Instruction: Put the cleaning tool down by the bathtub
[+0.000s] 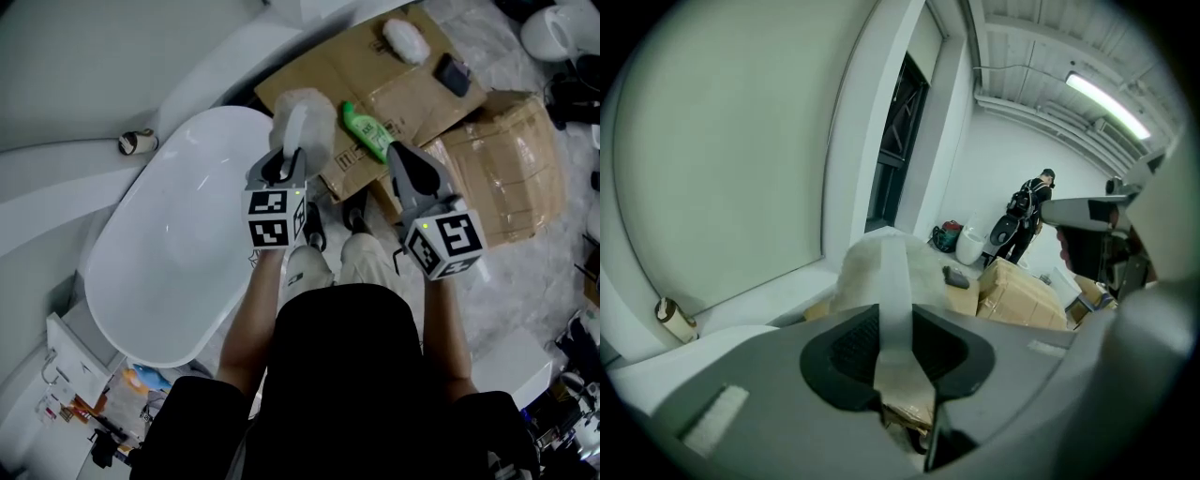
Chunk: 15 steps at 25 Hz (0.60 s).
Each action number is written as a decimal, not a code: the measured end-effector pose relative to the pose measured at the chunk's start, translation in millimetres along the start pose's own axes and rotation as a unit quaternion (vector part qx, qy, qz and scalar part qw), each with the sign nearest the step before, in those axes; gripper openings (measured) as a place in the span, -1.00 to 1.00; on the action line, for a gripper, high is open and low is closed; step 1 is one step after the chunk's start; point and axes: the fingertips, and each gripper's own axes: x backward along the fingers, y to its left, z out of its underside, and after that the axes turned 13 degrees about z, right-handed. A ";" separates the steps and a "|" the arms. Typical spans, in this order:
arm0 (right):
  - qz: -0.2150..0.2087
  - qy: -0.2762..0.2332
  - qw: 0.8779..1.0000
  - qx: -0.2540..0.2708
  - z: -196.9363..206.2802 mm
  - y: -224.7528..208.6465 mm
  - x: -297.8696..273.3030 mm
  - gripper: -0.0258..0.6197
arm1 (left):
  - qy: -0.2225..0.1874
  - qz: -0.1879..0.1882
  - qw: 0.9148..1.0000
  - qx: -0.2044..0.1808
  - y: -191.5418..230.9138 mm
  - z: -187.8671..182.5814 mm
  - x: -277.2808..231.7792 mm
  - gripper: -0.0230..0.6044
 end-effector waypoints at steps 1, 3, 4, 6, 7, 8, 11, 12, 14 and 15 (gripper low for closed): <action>-0.006 0.005 1.000 0.001 2.8 -1.6 -4.8 -0.89 | 0.003 -0.004 1.000 0.004 2.0 1.7 -4.8 -0.67; -0.017 0.014 1.000 0.003 8.1 -3.9 -13.9 -0.89 | 0.008 -0.013 1.000 0.009 5.9 4.9 -14.3 -0.67; -0.024 0.019 1.000 0.004 11.0 -4.7 -18.1 -0.89 | 0.011 -0.016 1.000 0.011 7.8 6.8 -19.0 -0.67; -0.036 0.028 0.999 0.008 16.9 -5.9 -25.2 -0.89 | 0.016 -0.023 0.999 0.017 11.2 11.4 -28.5 -0.67; -0.043 0.031 0.999 0.009 19.6 -6.3 -28.4 -0.89 | 0.019 -0.027 0.999 0.021 12.9 13.9 -33.0 -0.67; -0.049 0.035 0.998 0.010 22.2 -6.6 -31.1 -0.89 | 0.022 -0.030 0.999 0.024 14.4 16.5 -37.2 -0.67; -0.066 0.045 0.997 0.013 29.7 -9.1 -38.1 -0.89 | 0.029 -0.038 0.998 0.033 16.7 24.1 -49.8 -0.67; -0.070 0.048 0.996 0.014 32.0 -10.6 -40.5 -0.89 | 0.031 -0.041 0.998 0.036 17.1 26.4 -54.4 -0.67; -0.079 0.054 0.995 0.015 36.5 -14.2 -45.6 -0.89 | 0.034 -0.046 0.998 0.041 18.2 31.4 -63.9 -0.67; -0.083 0.056 0.995 0.015 38.6 -16.1 -48.1 -0.89 | 0.036 -0.049 0.997 0.044 18.7 33.9 -68.4 -0.67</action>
